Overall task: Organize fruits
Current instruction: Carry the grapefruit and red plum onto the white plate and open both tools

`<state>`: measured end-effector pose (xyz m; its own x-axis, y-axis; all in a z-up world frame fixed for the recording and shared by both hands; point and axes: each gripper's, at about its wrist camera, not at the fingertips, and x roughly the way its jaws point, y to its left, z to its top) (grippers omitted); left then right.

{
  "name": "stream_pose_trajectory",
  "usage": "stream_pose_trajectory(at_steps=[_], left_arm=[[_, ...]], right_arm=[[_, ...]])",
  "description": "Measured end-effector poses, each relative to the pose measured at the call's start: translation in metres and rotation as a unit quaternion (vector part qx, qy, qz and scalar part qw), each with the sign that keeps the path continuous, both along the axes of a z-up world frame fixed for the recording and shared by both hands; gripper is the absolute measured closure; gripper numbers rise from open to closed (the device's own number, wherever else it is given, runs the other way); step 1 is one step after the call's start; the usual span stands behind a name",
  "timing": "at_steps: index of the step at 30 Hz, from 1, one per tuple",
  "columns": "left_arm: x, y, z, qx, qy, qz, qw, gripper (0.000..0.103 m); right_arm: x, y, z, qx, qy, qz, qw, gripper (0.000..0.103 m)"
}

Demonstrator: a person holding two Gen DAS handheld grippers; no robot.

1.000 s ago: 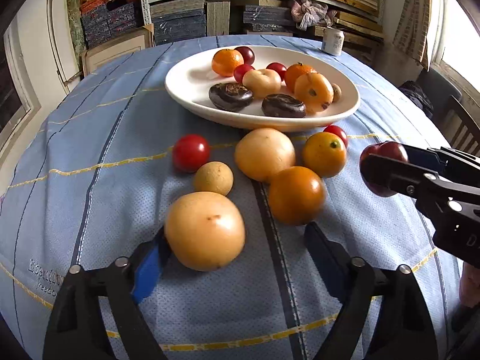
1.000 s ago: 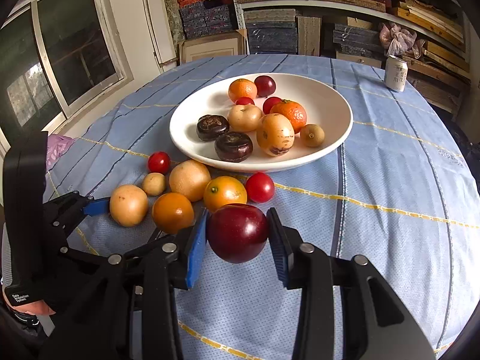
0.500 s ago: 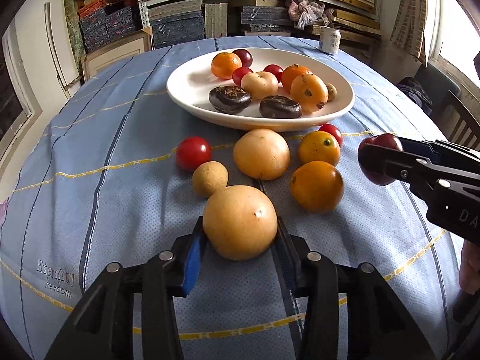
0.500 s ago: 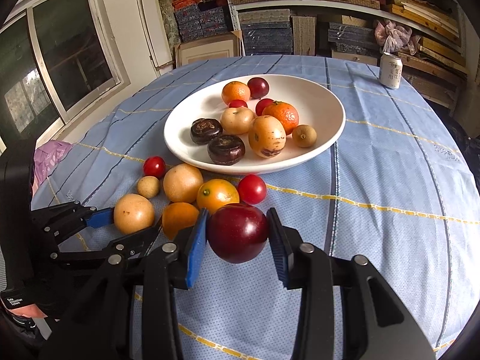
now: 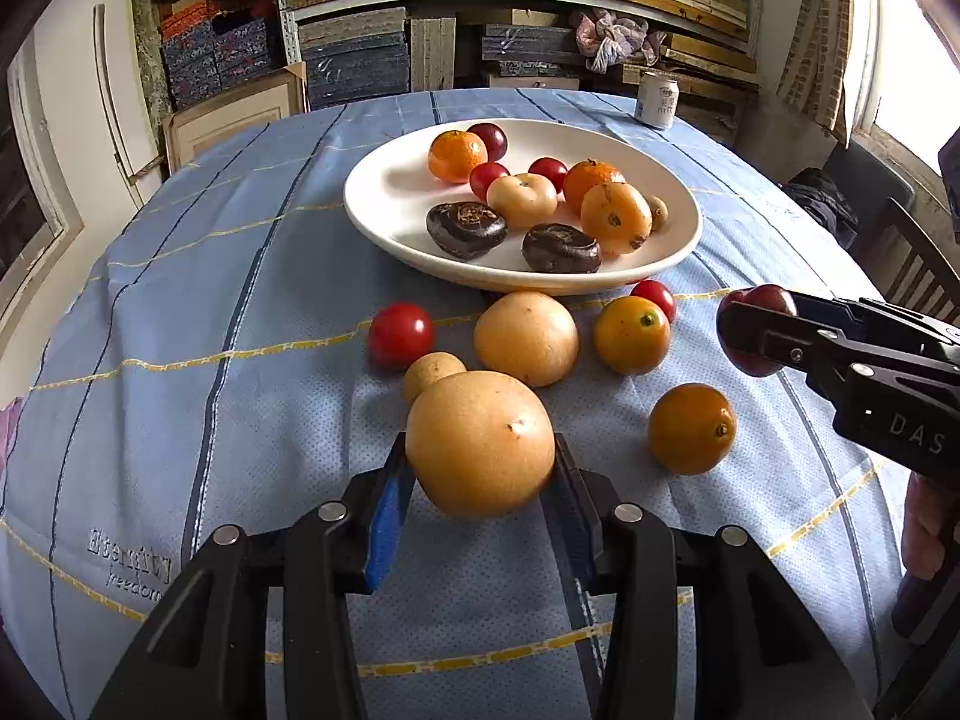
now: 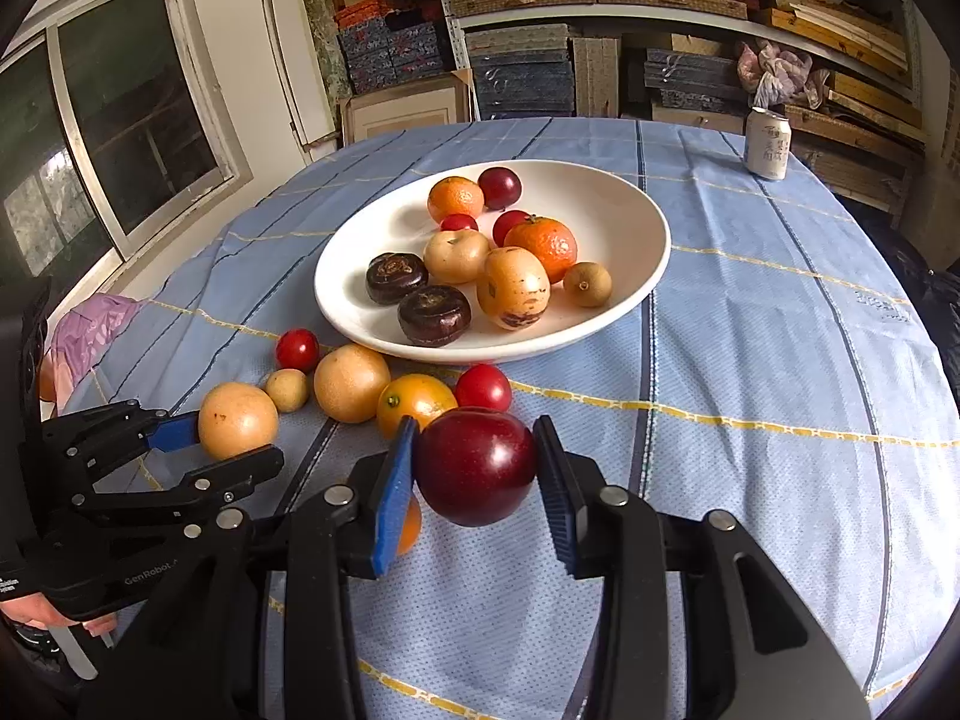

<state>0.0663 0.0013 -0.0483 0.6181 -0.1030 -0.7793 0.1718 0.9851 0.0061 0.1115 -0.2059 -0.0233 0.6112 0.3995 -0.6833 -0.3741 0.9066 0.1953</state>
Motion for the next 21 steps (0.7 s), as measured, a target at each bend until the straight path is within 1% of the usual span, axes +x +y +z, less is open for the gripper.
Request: stream_pose_trajectory(at_steps=[5, 7, 9, 15, 18, 19, 21], left_arm=[[0.004, -0.008, 0.013, 0.002, -0.017, -0.016, 0.9997, 0.058], [0.01, -0.011, 0.016, -0.002, -0.014, -0.022, 0.9997, 0.058], [0.018, -0.014, 0.018, 0.005, -0.011, -0.025, 0.9996, 0.058], [0.051, -0.015, 0.027, 0.028, -0.008, -0.022, 0.9993, 0.058], [0.074, -0.011, 0.036, 0.007, -0.006, -0.023, 0.9997, 0.058], [0.081, -0.009, 0.038, 0.005, -0.006, -0.02, 0.9998, 0.058], [0.096, -0.01, 0.042, 0.02, -0.01, -0.012, 0.9997, 0.058]], right_arm=[[0.003, -0.005, 0.012, -0.002, -0.018, -0.002, 1.0, 0.065], [0.007, -0.006, 0.018, -0.008, -0.02, -0.001, 1.0, 0.065], [0.012, -0.005, 0.025, -0.014, -0.023, 0.003, 1.0, 0.065], [0.027, -0.005, 0.048, -0.019, -0.05, 0.0, 0.999, 0.065], [0.042, 0.0, 0.056, -0.034, -0.061, -0.003, 0.998, 0.065], [0.049, 0.001, 0.058, -0.033, -0.061, -0.002, 0.998, 0.065], [0.064, 0.002, 0.061, -0.03, -0.059, -0.001, 0.998, 0.065]])
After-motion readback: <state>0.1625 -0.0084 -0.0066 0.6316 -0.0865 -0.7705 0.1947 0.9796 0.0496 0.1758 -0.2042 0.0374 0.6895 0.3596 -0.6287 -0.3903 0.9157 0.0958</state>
